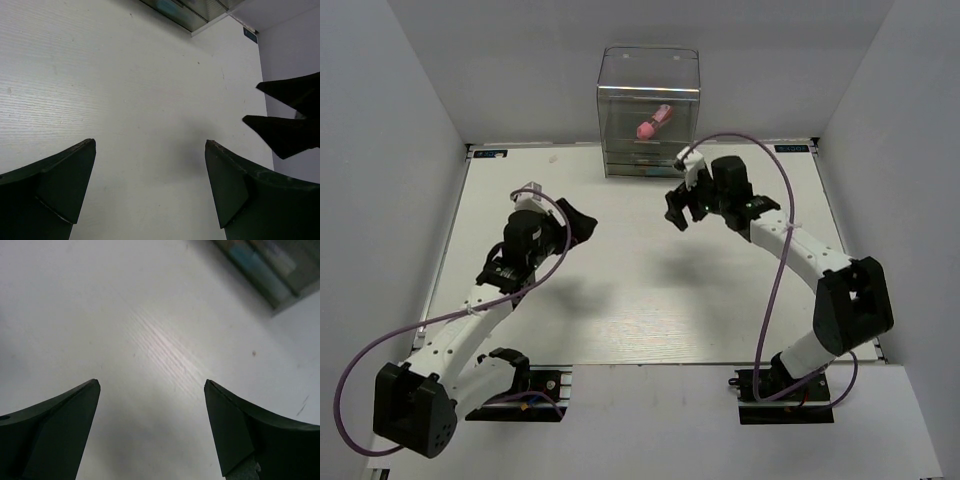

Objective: Sort the stationery into containers
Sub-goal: Reset both arms

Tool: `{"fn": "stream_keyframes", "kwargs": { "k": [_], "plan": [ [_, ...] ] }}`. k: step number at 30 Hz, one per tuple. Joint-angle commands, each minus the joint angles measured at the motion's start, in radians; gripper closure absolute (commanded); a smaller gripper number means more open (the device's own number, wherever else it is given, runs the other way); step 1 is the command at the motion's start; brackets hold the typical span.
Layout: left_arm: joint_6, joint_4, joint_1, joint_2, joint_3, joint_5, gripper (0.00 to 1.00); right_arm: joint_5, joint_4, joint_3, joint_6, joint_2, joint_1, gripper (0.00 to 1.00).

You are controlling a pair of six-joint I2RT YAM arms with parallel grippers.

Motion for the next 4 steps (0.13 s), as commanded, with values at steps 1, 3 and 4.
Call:
{"fn": "stream_keyframes", "kwargs": {
  "k": [1,3,4],
  "plan": [
    [0.079,0.085,-0.012,-0.014,0.025,0.080,0.00,0.120,0.062,-0.084,0.070,-0.051,-0.008,0.10],
    [0.088,0.112,-0.012,-0.031,-0.007,0.091,0.00,0.143,0.070,-0.115,0.084,-0.064,-0.011,0.10],
    [0.088,0.134,-0.012,-0.051,-0.030,0.091,0.00,0.156,0.084,-0.122,0.093,-0.080,-0.017,0.10]
  ]
}}
